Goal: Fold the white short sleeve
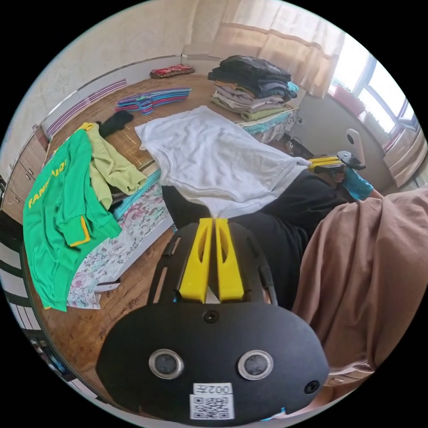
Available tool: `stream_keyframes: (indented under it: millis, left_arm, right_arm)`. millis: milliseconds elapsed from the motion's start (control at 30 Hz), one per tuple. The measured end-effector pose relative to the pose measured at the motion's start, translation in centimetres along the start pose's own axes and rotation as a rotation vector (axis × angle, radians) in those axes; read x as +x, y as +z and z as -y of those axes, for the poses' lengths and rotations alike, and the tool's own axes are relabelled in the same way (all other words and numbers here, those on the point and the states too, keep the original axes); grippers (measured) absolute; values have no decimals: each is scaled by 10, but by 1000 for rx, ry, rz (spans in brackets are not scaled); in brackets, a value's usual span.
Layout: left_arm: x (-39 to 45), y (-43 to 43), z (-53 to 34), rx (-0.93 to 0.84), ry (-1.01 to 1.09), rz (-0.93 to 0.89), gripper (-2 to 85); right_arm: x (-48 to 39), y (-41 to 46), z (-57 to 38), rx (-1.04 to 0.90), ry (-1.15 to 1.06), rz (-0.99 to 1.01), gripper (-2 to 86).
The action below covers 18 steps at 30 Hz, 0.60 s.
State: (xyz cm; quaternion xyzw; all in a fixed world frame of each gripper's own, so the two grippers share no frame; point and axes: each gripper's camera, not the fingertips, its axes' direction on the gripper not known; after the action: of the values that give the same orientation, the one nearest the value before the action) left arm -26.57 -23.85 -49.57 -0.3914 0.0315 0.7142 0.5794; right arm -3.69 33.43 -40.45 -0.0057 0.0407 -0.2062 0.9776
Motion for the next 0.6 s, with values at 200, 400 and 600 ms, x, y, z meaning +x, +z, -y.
stream_keyframes:
  millis: [200, 400, 600]
  left_arm:
    - [-7, -34, -15, 81, -24, 48, -10]
    - [-1, -9, -40, -26, -44, 9, -10]
    - [1, -12, -51, -2, -129, 43, -6]
  right_arm:
    - [-21, -36, 3, 112, -76, -103, -5]
    - [-54, -26, -4, -55, -256, -175, -7]
    - [-54, -30, -20, -68, -232, -212, 5]
